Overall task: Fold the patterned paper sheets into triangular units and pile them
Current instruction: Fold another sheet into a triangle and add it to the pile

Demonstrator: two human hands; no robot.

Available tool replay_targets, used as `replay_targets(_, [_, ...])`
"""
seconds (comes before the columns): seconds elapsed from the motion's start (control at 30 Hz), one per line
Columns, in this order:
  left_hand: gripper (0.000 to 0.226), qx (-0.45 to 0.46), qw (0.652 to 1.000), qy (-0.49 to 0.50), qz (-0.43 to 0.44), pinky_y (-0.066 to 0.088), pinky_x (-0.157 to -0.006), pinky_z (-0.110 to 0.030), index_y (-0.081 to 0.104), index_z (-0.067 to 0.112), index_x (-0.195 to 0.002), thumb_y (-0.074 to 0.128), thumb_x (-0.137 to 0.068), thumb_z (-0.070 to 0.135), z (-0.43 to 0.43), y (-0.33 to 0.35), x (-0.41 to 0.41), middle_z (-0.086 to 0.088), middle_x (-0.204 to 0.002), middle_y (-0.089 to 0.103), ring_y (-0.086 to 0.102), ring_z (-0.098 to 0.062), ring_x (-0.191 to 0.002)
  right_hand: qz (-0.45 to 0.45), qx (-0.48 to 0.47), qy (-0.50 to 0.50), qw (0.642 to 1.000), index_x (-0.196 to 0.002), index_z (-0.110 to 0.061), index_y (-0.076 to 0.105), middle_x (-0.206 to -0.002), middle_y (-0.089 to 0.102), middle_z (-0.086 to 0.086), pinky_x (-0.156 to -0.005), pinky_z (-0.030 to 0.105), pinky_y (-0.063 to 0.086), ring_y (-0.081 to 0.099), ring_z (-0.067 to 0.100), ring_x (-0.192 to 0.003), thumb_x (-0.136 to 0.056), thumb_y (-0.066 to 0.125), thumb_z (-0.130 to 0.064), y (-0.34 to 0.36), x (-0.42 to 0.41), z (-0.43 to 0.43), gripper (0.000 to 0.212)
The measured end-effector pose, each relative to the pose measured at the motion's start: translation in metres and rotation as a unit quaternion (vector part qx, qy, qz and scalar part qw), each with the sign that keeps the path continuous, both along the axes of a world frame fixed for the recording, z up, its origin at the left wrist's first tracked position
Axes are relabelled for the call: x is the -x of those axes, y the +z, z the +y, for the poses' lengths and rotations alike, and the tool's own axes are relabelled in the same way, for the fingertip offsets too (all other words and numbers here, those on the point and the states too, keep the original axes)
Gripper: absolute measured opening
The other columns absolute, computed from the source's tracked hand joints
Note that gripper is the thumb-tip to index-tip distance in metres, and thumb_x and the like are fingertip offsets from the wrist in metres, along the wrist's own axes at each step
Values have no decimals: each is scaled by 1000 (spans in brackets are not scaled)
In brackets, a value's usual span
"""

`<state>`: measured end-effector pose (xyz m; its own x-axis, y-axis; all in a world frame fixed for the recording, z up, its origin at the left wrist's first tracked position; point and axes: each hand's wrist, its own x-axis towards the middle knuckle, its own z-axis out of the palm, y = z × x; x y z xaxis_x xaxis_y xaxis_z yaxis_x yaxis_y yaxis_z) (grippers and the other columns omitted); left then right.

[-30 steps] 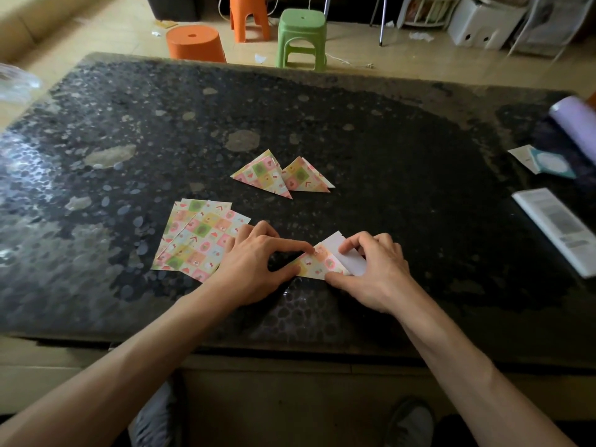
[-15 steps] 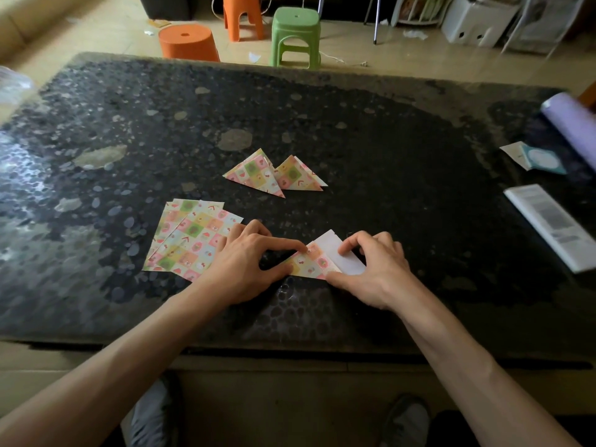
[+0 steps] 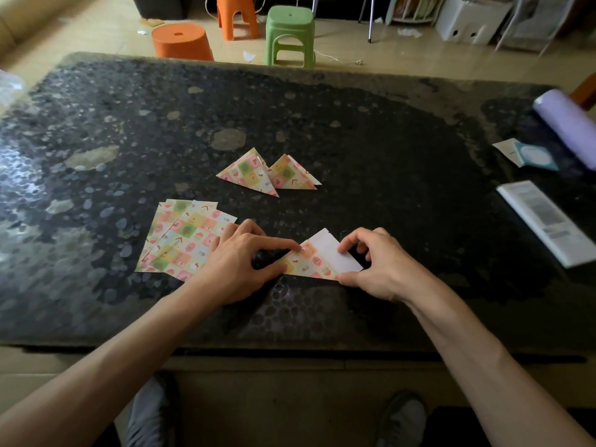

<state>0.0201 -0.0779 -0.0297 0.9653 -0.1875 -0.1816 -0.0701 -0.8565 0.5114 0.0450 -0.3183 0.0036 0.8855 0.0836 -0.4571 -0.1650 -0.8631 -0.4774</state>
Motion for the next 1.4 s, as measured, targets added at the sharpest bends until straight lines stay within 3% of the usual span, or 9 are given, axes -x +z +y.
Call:
replay_targets(0.37, [33,8,1000,-10,-15,36,-103,-42,52,73,-118,62,-92,55,1,-5,-1,19,-105,37,36,-13,-113,-10,-35,22,999,-117,-37,61,-119,46,-8,-95,31,50,50,11,-110,-80,86,-17,1,0,-11,49])
replay_targets(0.5, [40,38,996,-4,-78,48,-92,-31,61,56,-126,69,-87,55,4,-11,3,18,-111,48,48,-4,-104,-20,-61,32,997,-128,-38,56,-120,47,-9,-80,21,43,52,6,-103,-84,84,-27,-1,2,-18,53])
replay_targets(0.57, [40,48,993,-17,-104,47,-82,-22,64,49,-126,69,-86,55,6,-10,4,20,-109,51,52,0,-98,-57,-52,11,997,-132,-38,54,-121,49,-10,-82,22,44,54,5,-103,-87,80,-32,-5,5,-17,53])
replay_targets(0.73, [29,-5,978,-111,-174,48,-80,-28,74,37,-117,63,-93,49,8,-11,-2,14,-107,62,56,-10,-98,-109,-13,10,994,-138,-40,47,-123,51,-10,-88,30,55,58,8,-103,-87,79,-43,-13,17,0,61])
replay_targets(0.93, [21,-49,966,-74,-244,45,-79,-27,76,33,-113,66,-95,32,16,-15,-8,9,-109,65,55,-13,-97,-116,-2,36,993,-140,-39,48,-121,52,-11,-86,24,52,57,7,-104,-87,81,-41,-12,22,5,62])
replay_targets(1.13, [46,-22,967,-137,-212,51,-93,-34,71,35,-125,64,-88,61,4,-16,-4,14,-124,63,57,-10,-116,-132,-15,91,987,-130,-40,57,-115,48,-14,-82,20,44,52,5,-107,-86,79,-48,-11,28,5,49])
replay_targets(1.3, [40,-24,965,-148,-217,54,-89,-40,71,37,-125,54,-94,56,4,-16,-6,11,-123,64,61,-14,-110,-150,-35,76,985,-114,-37,65,-109,52,-13,-86,25,51,53,5,-103,-87,76,-52,-14,30,11,33])
replay_targets(1.4, [34,-18,963,-155,-219,54,-88,-41,71,38,-123,57,-95,51,5,-19,-7,11,-124,64,61,-13,-109,-144,-66,36,987,-107,-35,68,-102,59,-15,-75,20,50,59,4,-90,-88,78,-47,-16,31,14,26])
